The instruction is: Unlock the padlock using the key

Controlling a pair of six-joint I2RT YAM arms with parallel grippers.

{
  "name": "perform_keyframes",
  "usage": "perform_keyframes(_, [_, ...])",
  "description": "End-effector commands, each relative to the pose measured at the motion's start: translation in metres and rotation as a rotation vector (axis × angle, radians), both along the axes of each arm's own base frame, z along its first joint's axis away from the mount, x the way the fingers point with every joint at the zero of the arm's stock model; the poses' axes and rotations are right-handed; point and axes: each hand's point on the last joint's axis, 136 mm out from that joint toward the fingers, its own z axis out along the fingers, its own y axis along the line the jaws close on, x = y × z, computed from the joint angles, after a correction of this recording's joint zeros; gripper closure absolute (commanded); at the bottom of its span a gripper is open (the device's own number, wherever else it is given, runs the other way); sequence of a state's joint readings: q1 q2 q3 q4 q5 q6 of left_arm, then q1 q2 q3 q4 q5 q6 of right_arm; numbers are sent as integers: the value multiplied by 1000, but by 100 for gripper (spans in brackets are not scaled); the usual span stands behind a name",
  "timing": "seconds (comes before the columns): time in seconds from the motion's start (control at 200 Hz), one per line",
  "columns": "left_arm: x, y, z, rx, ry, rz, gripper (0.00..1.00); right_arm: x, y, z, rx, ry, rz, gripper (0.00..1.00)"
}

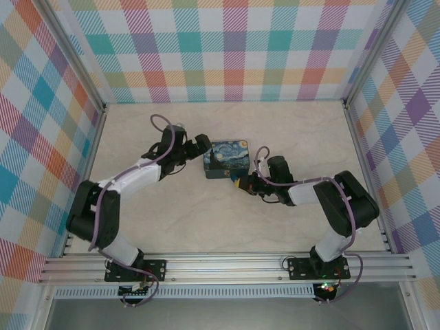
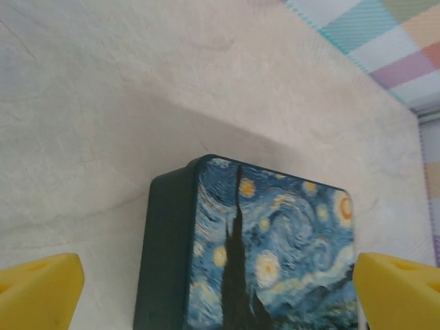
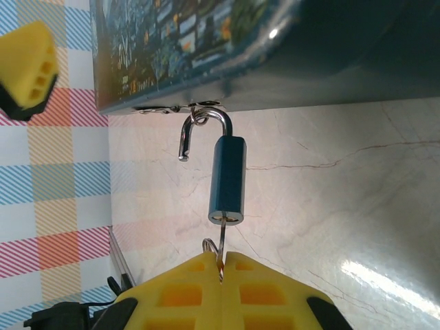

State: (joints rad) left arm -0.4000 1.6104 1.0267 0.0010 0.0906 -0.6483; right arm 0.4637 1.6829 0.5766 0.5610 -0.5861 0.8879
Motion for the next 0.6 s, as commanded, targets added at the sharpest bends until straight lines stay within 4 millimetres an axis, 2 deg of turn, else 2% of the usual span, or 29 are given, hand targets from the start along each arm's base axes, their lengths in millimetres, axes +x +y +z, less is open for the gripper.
perform_keyframes(0.0, [18,-13,-9,15,-7,-122,0,-2,-2,-8,19,61,-17,100])
perform_keyframes(0.145, [41,-23,-28,-42,13,-157,0,-3,-3,-12,31,93,-21,100])
perform_keyframes(0.31, [54,-35,-47,-87,60,-195,0,-3,-6,-16,25,108,-24,100])
perform_keyframes(0.595, [45,-33,-71,-73,144,-200,0,-6,-8,-18,20,99,-10,93])
